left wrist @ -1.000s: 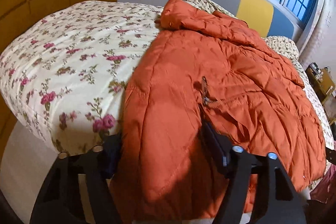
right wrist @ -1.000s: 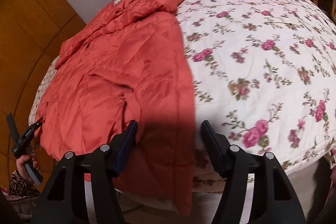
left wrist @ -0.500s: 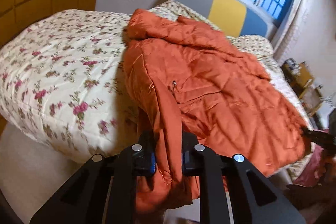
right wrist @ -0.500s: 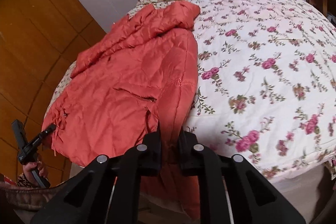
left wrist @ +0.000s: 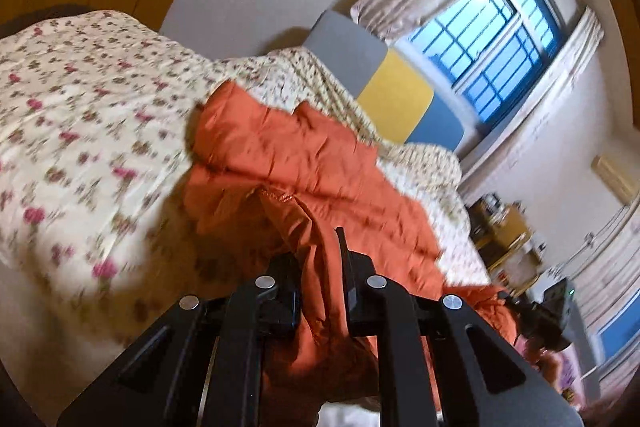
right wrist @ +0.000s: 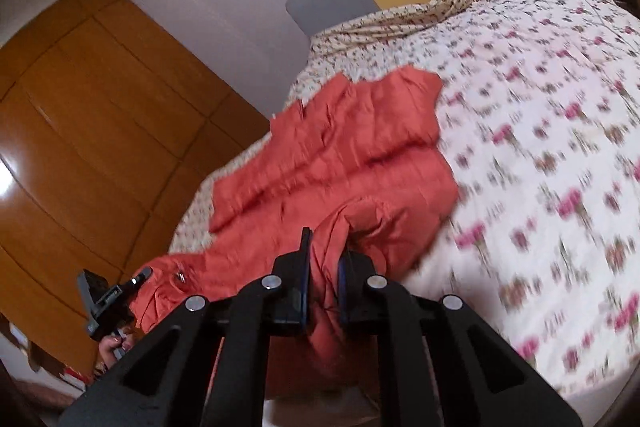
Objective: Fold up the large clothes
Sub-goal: 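Grasp the jacket edge with both tools and fold it lengthwise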
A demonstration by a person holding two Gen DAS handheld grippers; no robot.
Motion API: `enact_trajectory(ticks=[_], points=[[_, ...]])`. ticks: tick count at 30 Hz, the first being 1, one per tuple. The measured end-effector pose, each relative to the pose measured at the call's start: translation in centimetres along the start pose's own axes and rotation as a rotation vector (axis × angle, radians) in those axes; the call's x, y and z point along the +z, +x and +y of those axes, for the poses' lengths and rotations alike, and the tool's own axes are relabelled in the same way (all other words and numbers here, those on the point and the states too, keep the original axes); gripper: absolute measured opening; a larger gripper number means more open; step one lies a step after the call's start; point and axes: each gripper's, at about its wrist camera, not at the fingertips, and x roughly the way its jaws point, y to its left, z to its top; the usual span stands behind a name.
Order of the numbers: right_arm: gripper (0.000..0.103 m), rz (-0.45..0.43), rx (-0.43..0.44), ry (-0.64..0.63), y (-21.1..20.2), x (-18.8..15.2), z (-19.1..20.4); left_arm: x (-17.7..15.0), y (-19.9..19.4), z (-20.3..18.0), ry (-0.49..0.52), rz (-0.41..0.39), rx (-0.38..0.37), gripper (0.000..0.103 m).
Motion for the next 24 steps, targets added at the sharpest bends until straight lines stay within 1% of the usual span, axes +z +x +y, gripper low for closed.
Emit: enact_trajectory(ticks=[6,11,14,18,20,22,23,24], points=[[0.01,-0.034,0.033,0.122,3.1,5.3,-1.9,4.2,3.4,0.7,-0.052,-0.026,0.003,0.013],[0.01,-0.023,0.044,0.215,6.9,9.1,-4.2,7.3,7.2,1.9,-0.075,-0.013,0.038,0.013],[0.011,-0.01,0.031,0.245,9.0,10.7,-5.2,8.8,9.8,2.7,-0.079,0.006,0.066,0.013],[0.017,0.014,0.011,0.294,12.5,12.2,-6.9,10.1,13.4,4.0,-0.083,0.044,0.122,0.013],[0.02,0.009,0.017,0.325,13.9,12.6,-7.8,10.3,14.6,4.3,-0.07,0.058,0.142,0.013],[0.03,-0.012,0.059,0.362,14.7,12.6,-8.7,10.5,15.8,4.7,-0.062,0.074,0.168,0.013],[0.031,-0.021,0.068,0.375,15.1,12.6,-9.2,10.5,16.3,4.9,-0.065,0.081,0.172,0.014],[0.032,-0.026,0.066,0.382,15.5,12.6,-9.5,10.6,16.7,5.2,-0.073,0.085,0.174,0.019]])
